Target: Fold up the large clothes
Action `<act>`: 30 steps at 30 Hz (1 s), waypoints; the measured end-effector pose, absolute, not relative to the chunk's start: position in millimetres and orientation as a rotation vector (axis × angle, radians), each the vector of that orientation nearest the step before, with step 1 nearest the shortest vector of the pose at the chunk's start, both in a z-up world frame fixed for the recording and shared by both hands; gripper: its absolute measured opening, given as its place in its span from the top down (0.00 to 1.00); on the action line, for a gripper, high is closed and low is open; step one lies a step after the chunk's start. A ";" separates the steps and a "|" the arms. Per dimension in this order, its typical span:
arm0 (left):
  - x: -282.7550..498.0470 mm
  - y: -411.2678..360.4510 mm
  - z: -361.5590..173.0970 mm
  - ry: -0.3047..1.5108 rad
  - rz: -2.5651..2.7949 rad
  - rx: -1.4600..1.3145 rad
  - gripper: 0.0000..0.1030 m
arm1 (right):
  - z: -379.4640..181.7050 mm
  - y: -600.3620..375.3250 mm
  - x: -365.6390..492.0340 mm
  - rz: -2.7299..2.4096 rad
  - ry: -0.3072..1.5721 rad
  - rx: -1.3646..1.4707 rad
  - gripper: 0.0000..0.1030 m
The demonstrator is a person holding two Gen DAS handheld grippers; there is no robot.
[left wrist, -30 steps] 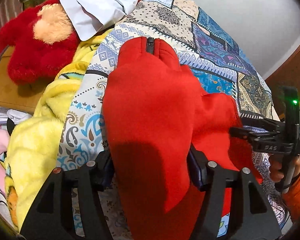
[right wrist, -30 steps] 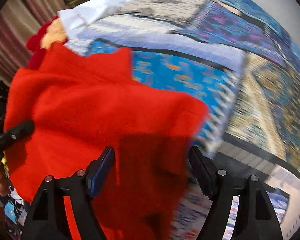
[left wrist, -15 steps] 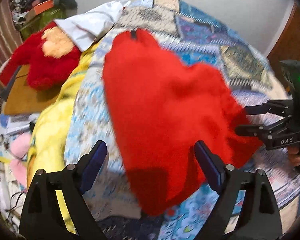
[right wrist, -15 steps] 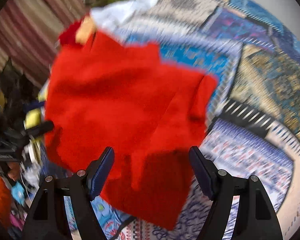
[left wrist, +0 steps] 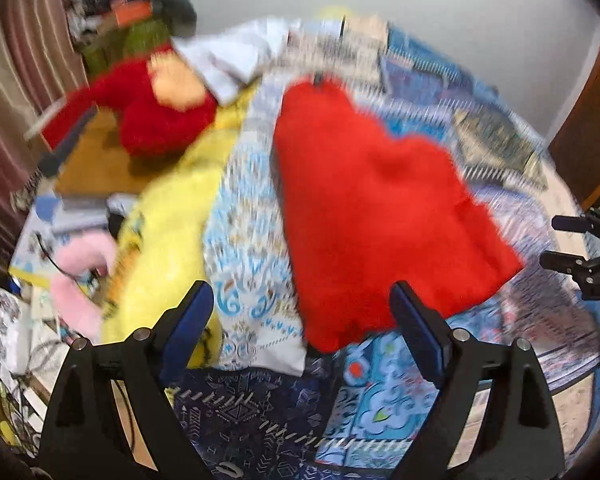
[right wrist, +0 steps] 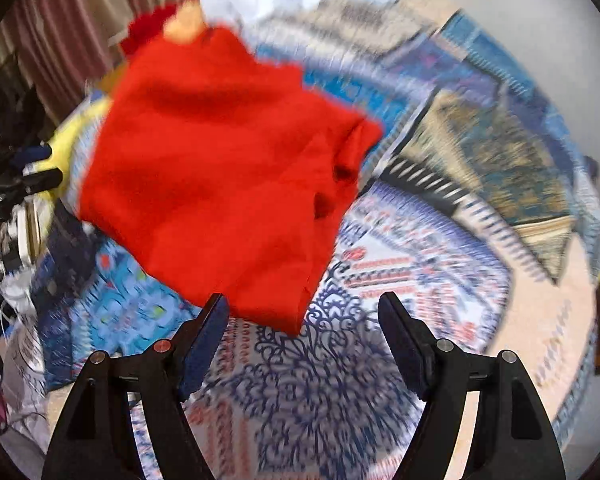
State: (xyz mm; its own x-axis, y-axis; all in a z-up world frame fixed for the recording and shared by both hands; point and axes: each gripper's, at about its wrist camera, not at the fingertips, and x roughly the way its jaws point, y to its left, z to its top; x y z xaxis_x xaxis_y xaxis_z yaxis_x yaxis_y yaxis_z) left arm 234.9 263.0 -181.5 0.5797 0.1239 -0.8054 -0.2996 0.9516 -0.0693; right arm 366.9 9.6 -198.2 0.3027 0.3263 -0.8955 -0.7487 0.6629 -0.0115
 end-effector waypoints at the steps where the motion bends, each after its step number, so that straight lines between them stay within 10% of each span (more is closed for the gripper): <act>1: 231.3 257.9 -169.7 0.889 0.252 -0.193 0.12 | -180.4 5.5 359.8 0.759 0.992 -0.442 0.27; 15: 142.5 142.5 18.2 0.321 0.193 -0.072 0.12 | 12.6 -34.5 229.1 0.826 0.416 -0.113 0.27; 30: 88.0 106.0 27.3 0.186 0.251 -0.094 0.03 | 33.1 -72.8 149.2 0.655 0.237 -0.068 0.00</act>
State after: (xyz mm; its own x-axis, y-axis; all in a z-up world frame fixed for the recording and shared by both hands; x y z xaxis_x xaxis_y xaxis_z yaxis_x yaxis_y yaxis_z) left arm 88.0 106.0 27.3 0.9517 0.2378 -0.1942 -0.2552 0.9644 -0.0695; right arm 149.2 -72.8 33.1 0.7670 0.5953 -0.2395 -0.6107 0.7918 0.0123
